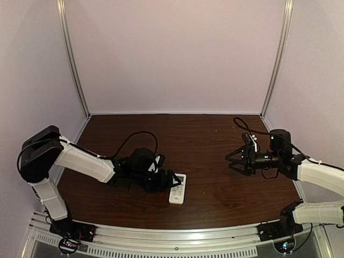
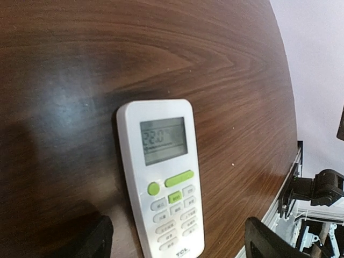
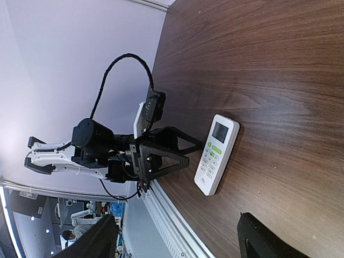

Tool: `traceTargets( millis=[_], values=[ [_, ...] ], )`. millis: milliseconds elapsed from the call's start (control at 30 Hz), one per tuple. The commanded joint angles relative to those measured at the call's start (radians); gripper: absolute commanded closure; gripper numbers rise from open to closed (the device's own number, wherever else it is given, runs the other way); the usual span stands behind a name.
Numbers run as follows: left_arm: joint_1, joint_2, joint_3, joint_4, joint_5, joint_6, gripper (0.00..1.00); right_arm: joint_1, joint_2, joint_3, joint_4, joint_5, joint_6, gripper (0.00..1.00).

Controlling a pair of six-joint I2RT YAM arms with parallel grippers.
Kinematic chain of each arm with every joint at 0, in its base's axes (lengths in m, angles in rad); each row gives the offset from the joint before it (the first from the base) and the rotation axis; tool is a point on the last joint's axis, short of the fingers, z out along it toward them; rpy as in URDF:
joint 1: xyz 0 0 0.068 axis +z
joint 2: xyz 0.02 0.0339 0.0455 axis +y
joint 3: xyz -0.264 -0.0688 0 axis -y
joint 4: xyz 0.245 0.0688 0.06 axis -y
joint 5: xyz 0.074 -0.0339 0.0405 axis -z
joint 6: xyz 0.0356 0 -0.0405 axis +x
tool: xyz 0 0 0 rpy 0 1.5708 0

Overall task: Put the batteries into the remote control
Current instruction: Place the remote control at the center of the board, then reset both arms

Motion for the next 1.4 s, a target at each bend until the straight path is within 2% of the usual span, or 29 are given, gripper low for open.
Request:
traceTargets(
  millis=[0,67,133,233,400,500,633,733,933,1100,1367],
  values=[
    [0.025,-0.097,0.060,-0.226,-0.088,0.134,0.08,-0.006,-0.002,0.016,-0.019,0.026,-0.041,0.22],
    [0.039,-0.123,0.086,-0.274,-0.100,0.184,0.03,-0.007,0.003,0.022,-0.015,0.024,-0.049,0.21],
    [0.064,-0.143,0.123,-0.354,-0.094,0.235,0.03,-0.005,0.007,0.029,-0.005,0.025,-0.051,0.17],
    [0.124,-0.184,0.170,-0.374,-0.026,0.337,0.03,-0.007,0.021,0.074,-0.018,0.032,-0.089,0.11],
    [0.262,-0.231,0.299,-0.549,-0.011,0.533,0.03,-0.027,0.074,0.226,-0.114,0.081,-0.191,0.01],
    [0.370,-0.327,0.317,-0.600,-0.034,0.593,0.03,-0.044,0.103,0.309,-0.095,0.120,-0.201,0.00],
    [0.546,-0.420,0.318,-0.668,-0.049,0.628,0.03,-0.087,0.149,0.347,0.038,0.124,-0.130,0.00],
    [0.625,-0.461,0.315,-0.714,-0.081,0.672,0.03,-0.099,0.188,0.374,0.028,0.160,-0.163,0.00],
    [0.664,-0.519,0.220,-0.726,-0.192,0.689,0.03,-0.110,0.176,0.288,-0.005,0.278,-0.270,0.00],
    [0.664,-0.552,0.062,-0.654,-0.190,0.636,0.03,-0.110,0.130,0.145,0.021,0.329,-0.300,0.00],
    [0.664,-0.524,-0.001,-0.584,-0.176,0.592,0.03,-0.109,0.082,0.080,-0.014,0.366,-0.343,0.00]
  ],
)
